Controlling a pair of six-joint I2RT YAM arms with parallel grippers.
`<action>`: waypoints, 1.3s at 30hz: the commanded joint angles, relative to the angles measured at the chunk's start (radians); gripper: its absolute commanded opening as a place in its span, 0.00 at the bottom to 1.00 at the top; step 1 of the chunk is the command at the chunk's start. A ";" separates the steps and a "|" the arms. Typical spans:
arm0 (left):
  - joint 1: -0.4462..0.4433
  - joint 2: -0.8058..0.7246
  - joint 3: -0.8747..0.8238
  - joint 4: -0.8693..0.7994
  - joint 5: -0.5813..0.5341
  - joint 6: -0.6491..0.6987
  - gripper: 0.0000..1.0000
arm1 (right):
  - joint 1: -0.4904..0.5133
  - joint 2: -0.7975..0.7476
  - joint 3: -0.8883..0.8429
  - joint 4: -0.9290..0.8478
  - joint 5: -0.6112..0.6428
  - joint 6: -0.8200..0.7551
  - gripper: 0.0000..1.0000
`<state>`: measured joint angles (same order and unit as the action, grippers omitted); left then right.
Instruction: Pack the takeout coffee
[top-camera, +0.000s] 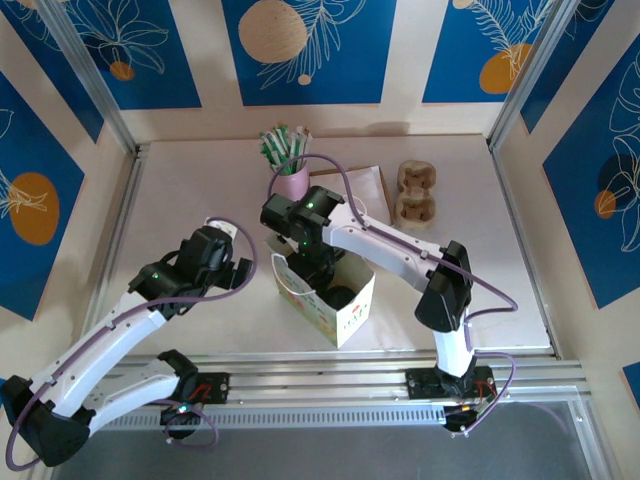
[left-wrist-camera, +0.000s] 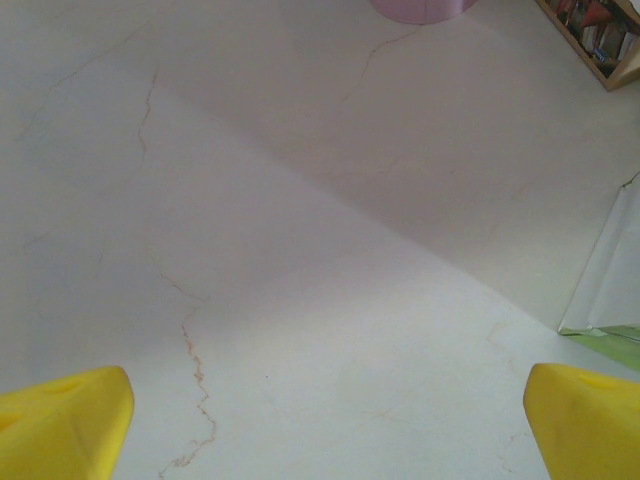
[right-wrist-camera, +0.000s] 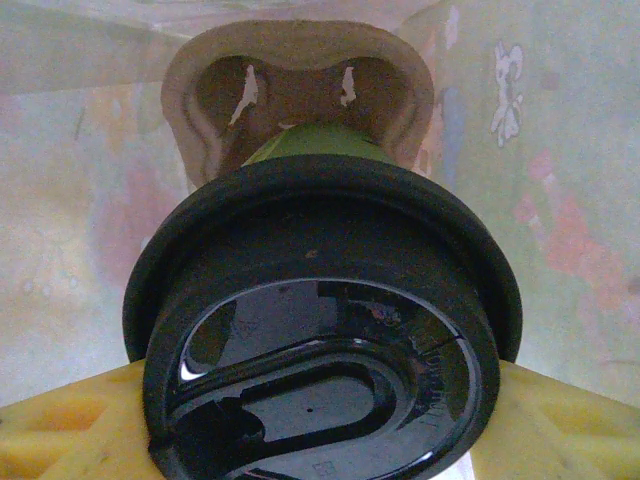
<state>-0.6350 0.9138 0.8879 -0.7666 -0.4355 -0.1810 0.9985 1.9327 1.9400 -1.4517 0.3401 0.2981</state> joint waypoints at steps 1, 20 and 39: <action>0.011 -0.002 -0.008 -0.002 -0.011 0.014 1.00 | -0.008 -0.049 -0.020 0.010 -0.007 0.009 0.68; 0.011 -0.003 -0.009 0.001 -0.009 0.017 1.00 | -0.025 -0.074 -0.145 0.100 -0.029 0.002 0.67; 0.011 -0.006 -0.010 0.001 -0.011 0.018 1.00 | -0.019 -0.103 -0.180 0.136 -0.035 0.007 0.67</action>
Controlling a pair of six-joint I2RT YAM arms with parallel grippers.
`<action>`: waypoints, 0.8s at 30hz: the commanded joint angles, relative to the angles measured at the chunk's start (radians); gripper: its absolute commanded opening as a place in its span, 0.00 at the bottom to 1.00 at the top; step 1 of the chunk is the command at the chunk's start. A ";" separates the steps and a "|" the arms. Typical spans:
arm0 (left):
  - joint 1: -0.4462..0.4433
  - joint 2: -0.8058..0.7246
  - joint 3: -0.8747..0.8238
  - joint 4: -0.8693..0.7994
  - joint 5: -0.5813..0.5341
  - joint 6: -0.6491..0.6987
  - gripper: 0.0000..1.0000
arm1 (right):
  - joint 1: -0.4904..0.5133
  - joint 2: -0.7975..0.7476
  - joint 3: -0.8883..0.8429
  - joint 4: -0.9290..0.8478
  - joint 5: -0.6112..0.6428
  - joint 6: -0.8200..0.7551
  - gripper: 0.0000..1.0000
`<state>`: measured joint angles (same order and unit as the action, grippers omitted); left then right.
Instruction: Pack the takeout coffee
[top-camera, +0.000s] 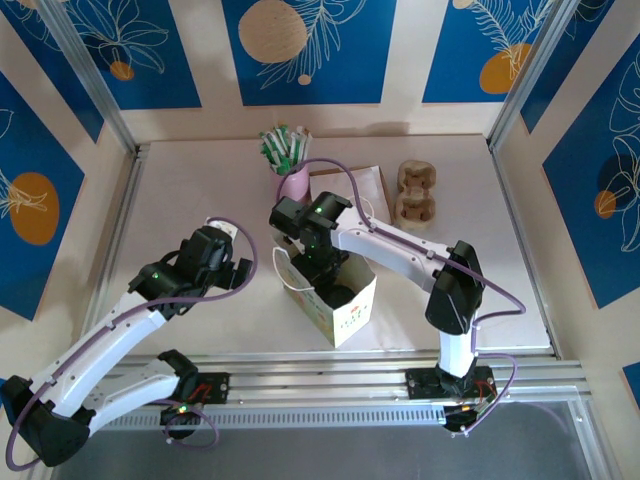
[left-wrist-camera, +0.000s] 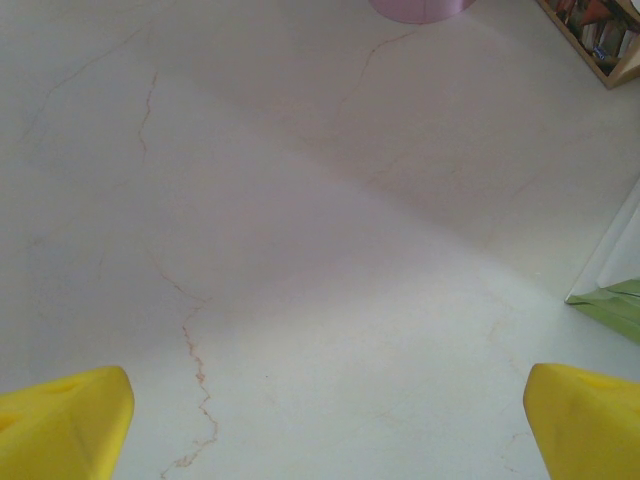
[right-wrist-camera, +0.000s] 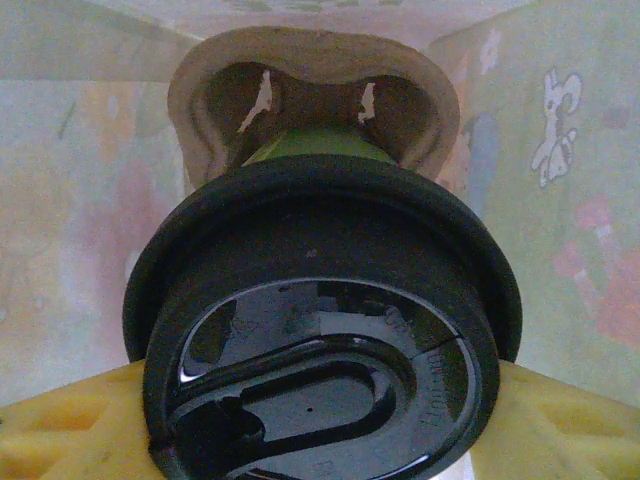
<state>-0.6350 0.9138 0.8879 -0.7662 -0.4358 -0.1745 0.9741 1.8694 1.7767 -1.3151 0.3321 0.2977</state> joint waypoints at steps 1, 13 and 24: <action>0.011 -0.005 -0.009 0.001 -0.010 0.012 1.00 | 0.005 -0.041 -0.017 0.000 -0.023 0.008 0.67; 0.011 -0.006 -0.009 0.003 -0.011 0.014 1.00 | 0.009 -0.079 -0.039 0.047 -0.012 0.009 0.67; 0.011 -0.006 -0.009 0.002 -0.013 0.013 1.00 | 0.007 -0.081 -0.068 0.063 -0.009 0.011 0.67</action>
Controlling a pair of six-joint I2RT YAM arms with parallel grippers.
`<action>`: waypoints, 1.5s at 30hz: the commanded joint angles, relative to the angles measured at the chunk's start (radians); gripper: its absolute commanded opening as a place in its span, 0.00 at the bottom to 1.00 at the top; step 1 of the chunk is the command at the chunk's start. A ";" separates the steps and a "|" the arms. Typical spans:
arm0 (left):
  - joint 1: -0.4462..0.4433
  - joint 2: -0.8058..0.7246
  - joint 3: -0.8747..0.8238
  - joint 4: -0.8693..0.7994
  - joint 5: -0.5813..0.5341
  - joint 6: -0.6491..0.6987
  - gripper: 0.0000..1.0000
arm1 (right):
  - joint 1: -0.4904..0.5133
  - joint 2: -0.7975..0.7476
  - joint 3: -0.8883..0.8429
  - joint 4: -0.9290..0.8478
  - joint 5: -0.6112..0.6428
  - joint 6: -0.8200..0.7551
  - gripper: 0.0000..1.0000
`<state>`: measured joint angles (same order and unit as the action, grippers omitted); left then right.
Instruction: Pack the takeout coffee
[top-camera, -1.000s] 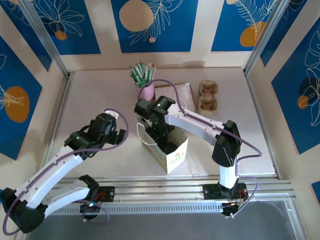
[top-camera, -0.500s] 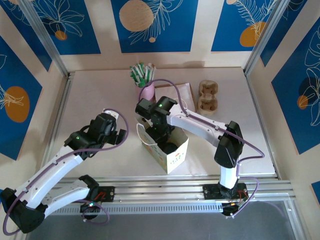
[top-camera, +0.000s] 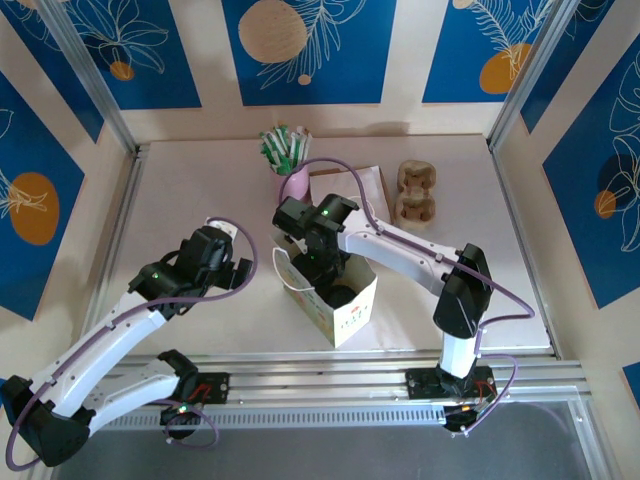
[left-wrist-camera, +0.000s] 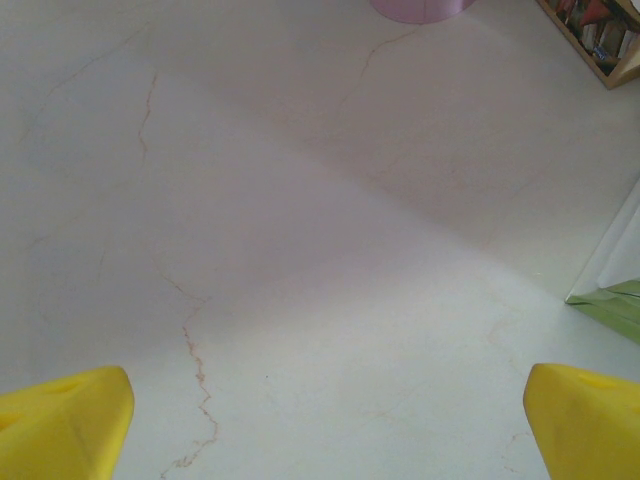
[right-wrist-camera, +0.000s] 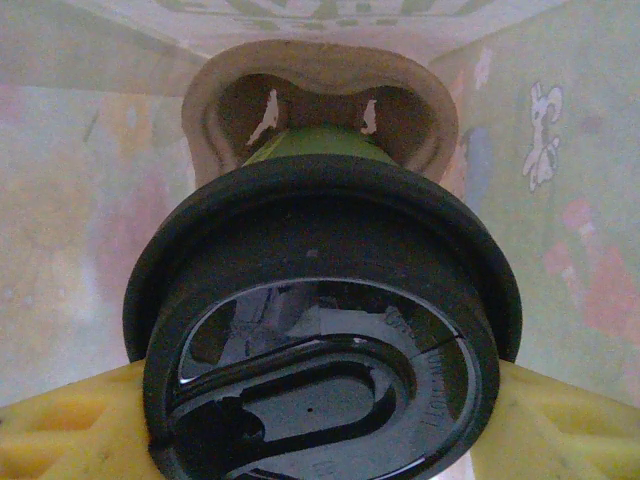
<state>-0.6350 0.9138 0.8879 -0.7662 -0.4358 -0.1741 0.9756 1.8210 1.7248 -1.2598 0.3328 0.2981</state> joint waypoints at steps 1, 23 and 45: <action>0.011 -0.006 -0.009 0.002 -0.014 0.013 1.00 | 0.006 -0.033 -0.021 0.012 -0.010 0.013 0.67; 0.011 -0.004 -0.011 0.005 -0.009 0.015 1.00 | -0.015 -0.057 -0.152 0.148 -0.027 0.036 0.67; 0.011 -0.007 -0.011 0.004 -0.012 0.015 1.00 | -0.012 0.021 -0.198 0.194 -0.041 0.050 0.67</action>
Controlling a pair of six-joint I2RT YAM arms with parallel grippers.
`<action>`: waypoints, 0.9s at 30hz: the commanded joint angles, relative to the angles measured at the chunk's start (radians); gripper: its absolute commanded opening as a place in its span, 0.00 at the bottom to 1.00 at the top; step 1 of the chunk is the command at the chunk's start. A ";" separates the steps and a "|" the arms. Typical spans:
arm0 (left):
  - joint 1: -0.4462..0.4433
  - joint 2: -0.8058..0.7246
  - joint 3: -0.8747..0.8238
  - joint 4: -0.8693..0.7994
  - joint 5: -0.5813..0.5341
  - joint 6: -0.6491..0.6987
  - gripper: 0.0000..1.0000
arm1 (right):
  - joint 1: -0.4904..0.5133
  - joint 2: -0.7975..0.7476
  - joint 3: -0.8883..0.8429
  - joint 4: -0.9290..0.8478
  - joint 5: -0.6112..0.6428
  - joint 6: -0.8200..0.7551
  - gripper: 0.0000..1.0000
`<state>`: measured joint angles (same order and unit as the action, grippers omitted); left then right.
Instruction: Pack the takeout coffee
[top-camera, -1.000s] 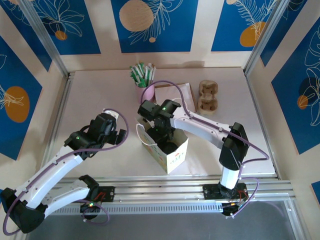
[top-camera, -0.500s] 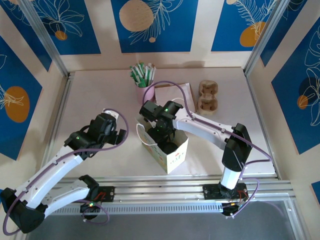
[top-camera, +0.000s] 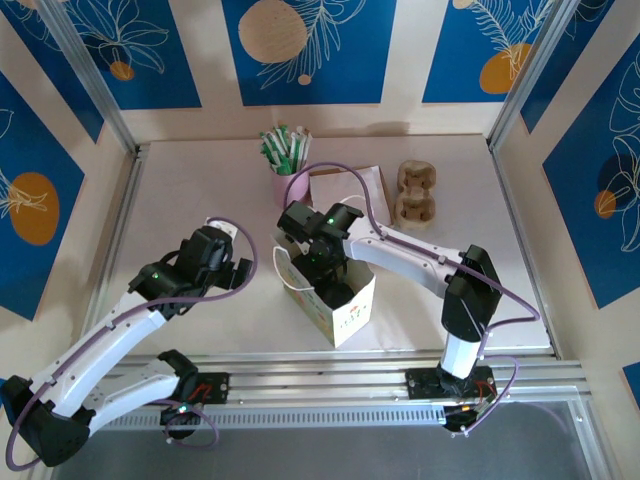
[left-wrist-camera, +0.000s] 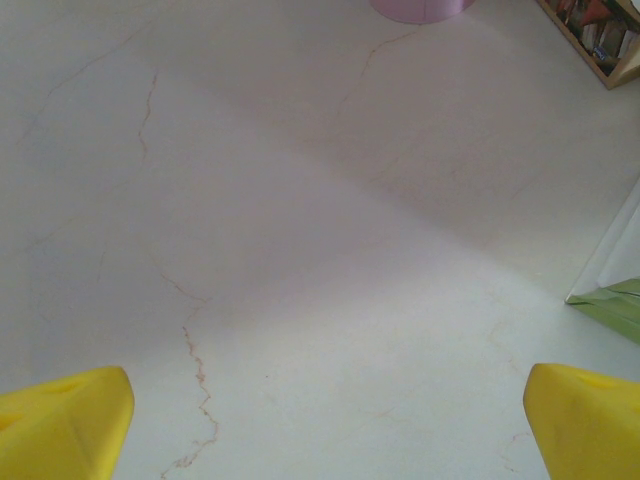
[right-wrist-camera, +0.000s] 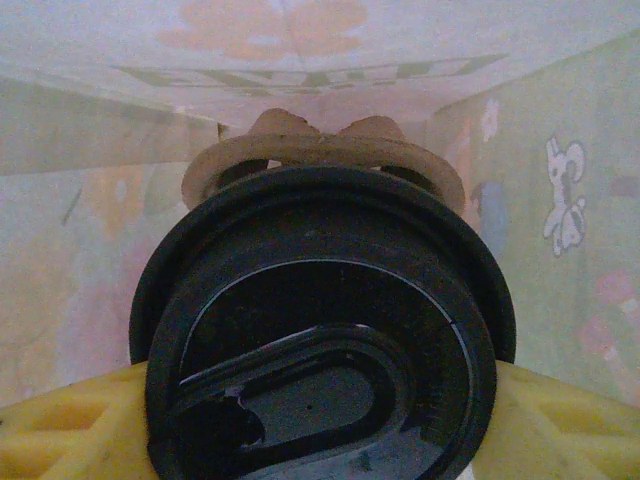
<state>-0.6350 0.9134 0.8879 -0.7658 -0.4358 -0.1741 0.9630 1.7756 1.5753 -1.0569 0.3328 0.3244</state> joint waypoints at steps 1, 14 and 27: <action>0.011 -0.007 -0.010 0.004 -0.012 0.015 1.00 | 0.000 0.068 -0.051 -0.009 -0.039 0.026 0.67; 0.011 -0.007 -0.010 0.004 -0.012 0.015 1.00 | -0.004 0.099 -0.071 -0.034 -0.050 0.058 0.67; 0.012 -0.007 -0.010 0.005 -0.011 0.016 1.00 | 0.004 0.100 -0.110 -0.025 -0.061 0.075 0.68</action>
<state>-0.6350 0.9134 0.8879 -0.7658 -0.4358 -0.1741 0.9619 1.7817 1.5509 -1.0145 0.3332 0.3584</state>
